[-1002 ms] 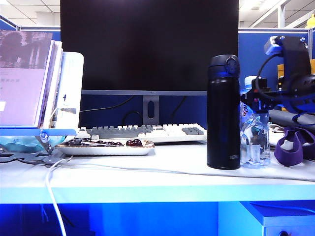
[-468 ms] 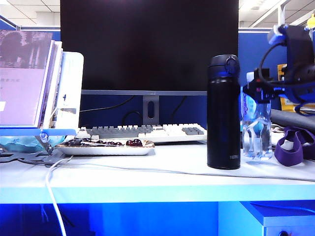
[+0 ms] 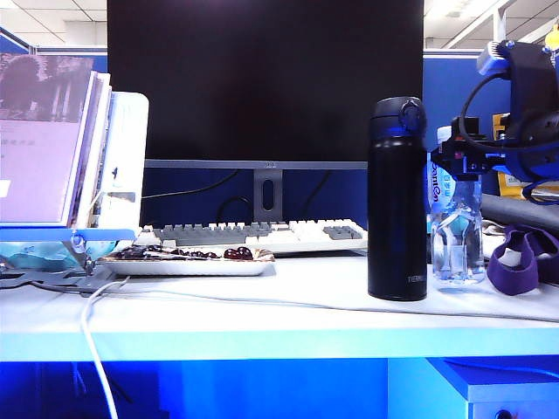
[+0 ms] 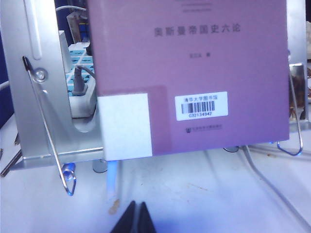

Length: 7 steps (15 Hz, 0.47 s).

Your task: Pick up the mineral water bottle and place it vertically to the right of the black thermos cup.

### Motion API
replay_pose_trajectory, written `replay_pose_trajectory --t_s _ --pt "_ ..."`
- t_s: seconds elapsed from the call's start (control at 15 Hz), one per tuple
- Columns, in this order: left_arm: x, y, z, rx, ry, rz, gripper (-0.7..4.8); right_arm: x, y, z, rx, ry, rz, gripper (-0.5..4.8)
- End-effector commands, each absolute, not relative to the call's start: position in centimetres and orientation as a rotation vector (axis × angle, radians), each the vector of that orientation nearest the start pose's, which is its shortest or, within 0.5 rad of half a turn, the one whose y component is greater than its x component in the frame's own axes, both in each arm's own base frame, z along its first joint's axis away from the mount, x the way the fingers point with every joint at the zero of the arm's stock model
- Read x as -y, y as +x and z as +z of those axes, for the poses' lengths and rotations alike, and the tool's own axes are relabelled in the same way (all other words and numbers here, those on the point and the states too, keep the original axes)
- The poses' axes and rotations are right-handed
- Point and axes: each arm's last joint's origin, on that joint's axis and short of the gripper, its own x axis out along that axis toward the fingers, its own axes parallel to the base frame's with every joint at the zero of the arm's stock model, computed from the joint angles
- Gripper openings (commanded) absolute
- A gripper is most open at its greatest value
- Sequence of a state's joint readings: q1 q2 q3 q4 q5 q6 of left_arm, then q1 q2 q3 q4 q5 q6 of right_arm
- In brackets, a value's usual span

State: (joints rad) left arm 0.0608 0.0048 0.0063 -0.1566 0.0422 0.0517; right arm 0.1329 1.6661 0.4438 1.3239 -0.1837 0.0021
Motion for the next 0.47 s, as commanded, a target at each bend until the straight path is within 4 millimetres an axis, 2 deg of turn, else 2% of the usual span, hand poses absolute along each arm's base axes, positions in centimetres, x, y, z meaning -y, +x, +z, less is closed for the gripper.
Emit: replay_pose_trajectory --t_s 0.07,0.27,0.47 --pt "-0.46 9.60 14.91 -0.164 0.042 0.012 -0.03 -4.24 27.74 17.72 0.185 -0.001 0.317 3.11" --pt "-0.46 9.60 14.91 -0.164 0.042 0.012 -0.03 -4.24 27.73 17.71 0.185 -0.005 0.317 3.37" --pt "-0.46 9.60 14.91 -0.164 0.042 0.012 -0.03 -4.23 27.73 17.72 0.185 -0.005 0.317 3.38"
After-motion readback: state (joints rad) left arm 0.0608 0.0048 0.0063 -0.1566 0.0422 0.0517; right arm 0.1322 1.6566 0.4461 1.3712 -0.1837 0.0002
